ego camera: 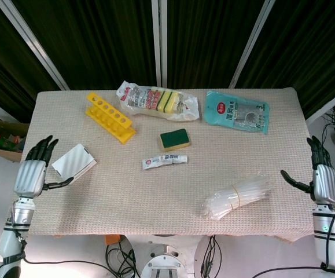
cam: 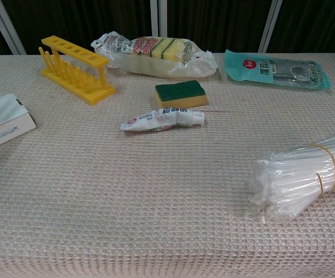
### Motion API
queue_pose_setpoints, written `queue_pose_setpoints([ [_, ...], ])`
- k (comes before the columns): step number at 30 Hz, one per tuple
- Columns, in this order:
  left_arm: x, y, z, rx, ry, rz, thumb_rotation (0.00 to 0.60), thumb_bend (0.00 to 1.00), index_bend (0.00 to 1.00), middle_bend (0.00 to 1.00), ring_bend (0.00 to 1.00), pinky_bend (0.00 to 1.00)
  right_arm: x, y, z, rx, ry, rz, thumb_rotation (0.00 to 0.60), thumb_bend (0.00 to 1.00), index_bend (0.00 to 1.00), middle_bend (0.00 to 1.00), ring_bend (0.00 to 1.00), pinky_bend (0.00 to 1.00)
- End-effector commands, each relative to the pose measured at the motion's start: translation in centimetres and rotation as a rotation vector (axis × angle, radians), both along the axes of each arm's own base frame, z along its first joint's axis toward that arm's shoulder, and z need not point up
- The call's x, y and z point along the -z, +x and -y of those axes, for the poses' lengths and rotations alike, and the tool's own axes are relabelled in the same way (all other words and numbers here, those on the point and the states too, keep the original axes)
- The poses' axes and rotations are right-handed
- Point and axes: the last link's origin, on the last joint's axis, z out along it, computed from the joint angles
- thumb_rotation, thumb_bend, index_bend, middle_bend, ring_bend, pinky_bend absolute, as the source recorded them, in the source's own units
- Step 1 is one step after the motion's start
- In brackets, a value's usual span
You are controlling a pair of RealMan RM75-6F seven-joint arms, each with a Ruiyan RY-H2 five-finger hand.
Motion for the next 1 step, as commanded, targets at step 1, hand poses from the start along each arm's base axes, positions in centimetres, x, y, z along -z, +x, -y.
queue_pose_setpoints([
  [1, -0.71, -1.49, 2.16, -0.021, 0.010, -0.020, 0.383, 0.00, 0.00, 0.00, 0.04, 0.14, -0.19, -1.30, -1.81, 0.056, -0.006, -0.060, 0.210, 0.00, 0.00, 0.00, 0.00, 0.00],
])
